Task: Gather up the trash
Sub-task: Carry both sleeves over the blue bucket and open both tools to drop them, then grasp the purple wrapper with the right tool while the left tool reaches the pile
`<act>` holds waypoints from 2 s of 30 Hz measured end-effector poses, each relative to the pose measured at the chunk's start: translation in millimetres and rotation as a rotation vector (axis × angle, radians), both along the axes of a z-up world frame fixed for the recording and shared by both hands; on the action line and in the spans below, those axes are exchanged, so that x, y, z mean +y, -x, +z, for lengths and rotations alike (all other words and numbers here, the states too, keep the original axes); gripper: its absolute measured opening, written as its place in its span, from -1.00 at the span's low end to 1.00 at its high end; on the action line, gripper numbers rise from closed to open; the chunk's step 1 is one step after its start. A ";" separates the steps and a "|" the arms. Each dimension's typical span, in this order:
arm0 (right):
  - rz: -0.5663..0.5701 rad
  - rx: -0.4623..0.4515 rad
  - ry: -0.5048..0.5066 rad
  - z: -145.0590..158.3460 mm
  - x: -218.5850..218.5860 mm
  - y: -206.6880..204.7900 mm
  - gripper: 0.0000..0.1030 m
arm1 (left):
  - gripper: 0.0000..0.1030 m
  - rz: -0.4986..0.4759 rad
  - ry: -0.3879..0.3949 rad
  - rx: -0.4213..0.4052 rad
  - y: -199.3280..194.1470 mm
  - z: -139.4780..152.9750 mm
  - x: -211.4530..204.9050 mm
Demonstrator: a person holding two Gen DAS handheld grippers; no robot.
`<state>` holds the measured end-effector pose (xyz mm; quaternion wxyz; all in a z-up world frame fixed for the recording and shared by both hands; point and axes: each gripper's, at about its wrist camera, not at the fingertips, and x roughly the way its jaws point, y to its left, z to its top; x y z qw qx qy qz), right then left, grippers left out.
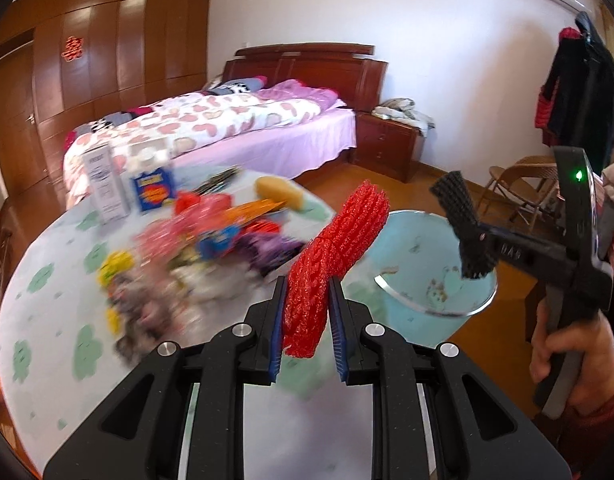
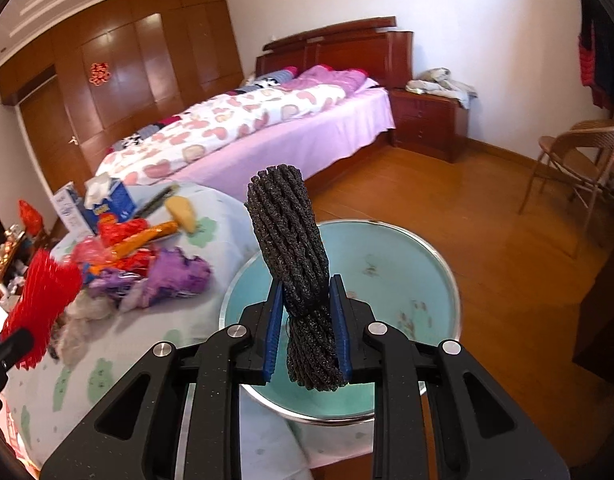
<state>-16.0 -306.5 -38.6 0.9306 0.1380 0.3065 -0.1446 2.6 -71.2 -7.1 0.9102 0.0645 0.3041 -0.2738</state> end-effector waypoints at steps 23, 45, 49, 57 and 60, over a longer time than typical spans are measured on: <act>-0.155 0.085 -0.050 -24.9 -47.1 -1.6 0.19 | 0.03 -0.081 -0.021 0.140 -53.2 -37.8 -122.7; -0.074 -0.053 0.013 5.4 9.5 7.4 0.61 | 0.85 0.242 -0.110 0.056 -42.1 -24.8 -26.5; -0.045 -0.055 0.023 8.0 24.1 5.1 0.61 | 0.85 0.263 -0.090 0.064 -40.4 -24.3 -12.6; 0.013 -0.021 0.019 4.1 48.5 -5.5 0.63 | 0.88 0.316 -0.076 0.071 -39.8 -22.8 12.7; 0.040 -0.019 0.023 2.7 59.0 -8.4 0.63 | 0.88 0.341 -0.078 0.072 -39.3 -26.1 29.9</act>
